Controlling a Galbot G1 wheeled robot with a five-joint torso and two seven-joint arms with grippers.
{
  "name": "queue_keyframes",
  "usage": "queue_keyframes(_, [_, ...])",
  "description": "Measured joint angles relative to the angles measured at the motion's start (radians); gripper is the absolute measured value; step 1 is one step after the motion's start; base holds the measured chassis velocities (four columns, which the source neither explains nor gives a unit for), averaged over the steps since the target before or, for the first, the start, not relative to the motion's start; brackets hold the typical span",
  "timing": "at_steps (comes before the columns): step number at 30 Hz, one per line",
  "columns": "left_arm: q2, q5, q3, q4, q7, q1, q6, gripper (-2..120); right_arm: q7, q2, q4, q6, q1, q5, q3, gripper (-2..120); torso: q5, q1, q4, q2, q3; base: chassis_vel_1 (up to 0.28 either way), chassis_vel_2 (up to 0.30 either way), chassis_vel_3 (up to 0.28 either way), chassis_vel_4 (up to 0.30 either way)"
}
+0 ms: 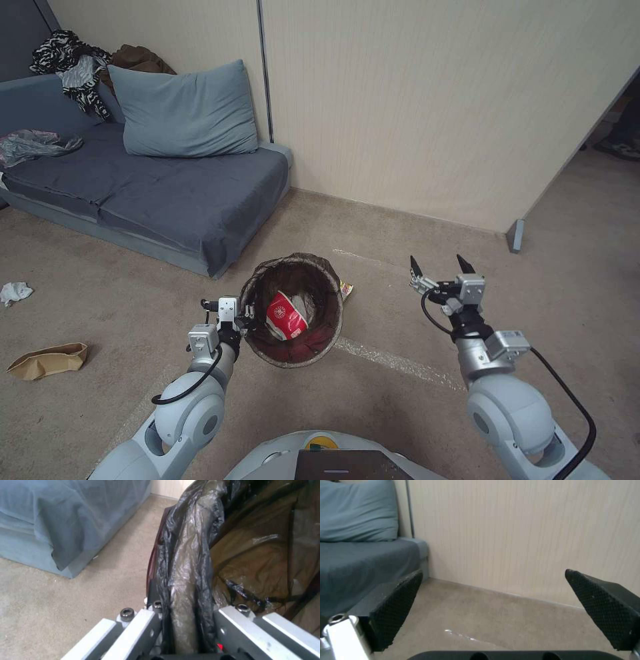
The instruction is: Pick up the trash bin, then pick up the garbage from the floor and place it into the trash bin.
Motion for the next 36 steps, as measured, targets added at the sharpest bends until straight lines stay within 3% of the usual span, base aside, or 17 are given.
queue_keyframes(12, [-0.004, 0.005, -0.002, -0.006, -0.009, 0.006, -0.005, 2, 0.008, 0.087, -0.027, 0.035, -0.016, -0.067, -0.029, 100, 0.0000, 0.000, 0.0000, 0.000, 0.000, 0.000, 0.000, 0.000, 0.000])
queue_keyframes(36, [0.000, -0.001, -0.004, -0.027, -0.007, 0.025, -0.013, 2, 0.033, 0.074, -0.029, 0.017, 0.013, -0.074, -0.057, 100, 0.0001, 0.000, 0.0000, 0.000, 0.000, 0.023, 0.023, 0.027, 0.024])
